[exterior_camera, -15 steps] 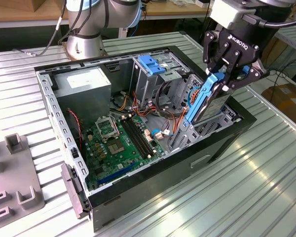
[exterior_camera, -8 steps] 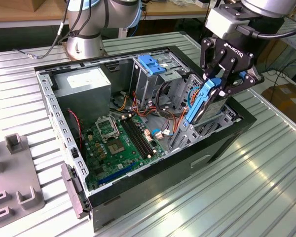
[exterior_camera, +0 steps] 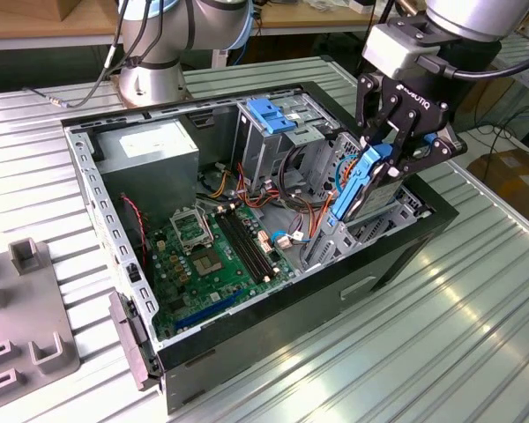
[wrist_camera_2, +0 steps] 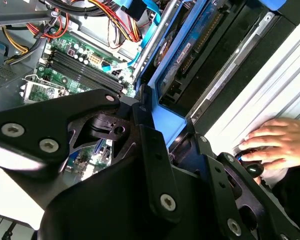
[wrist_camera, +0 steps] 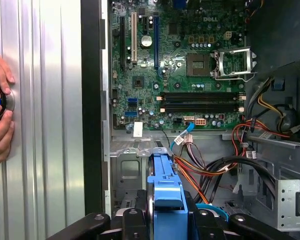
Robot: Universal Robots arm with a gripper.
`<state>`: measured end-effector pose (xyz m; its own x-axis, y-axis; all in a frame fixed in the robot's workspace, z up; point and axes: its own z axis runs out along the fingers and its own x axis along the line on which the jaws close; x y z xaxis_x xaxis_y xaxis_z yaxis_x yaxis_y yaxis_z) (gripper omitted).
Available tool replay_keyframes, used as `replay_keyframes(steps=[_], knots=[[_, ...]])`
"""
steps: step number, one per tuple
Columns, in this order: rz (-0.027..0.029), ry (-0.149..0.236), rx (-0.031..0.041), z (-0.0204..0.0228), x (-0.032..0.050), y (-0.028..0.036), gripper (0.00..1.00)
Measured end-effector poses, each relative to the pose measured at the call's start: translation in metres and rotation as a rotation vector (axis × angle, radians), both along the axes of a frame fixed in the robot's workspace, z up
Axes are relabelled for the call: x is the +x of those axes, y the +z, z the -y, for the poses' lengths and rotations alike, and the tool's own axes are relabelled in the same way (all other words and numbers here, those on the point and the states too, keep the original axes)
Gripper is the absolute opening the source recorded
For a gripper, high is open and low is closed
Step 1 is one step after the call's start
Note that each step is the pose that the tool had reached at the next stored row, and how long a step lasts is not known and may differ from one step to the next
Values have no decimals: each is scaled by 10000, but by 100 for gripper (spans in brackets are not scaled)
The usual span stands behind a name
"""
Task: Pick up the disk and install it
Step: 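Insert the disk into the insertion slot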
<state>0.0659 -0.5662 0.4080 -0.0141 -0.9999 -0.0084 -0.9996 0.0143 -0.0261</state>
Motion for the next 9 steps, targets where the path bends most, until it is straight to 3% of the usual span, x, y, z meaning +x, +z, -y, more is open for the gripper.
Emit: replay_keyframes(steps=[9], knots=[[0, 0, 1, 0, 0, -2, 37]])
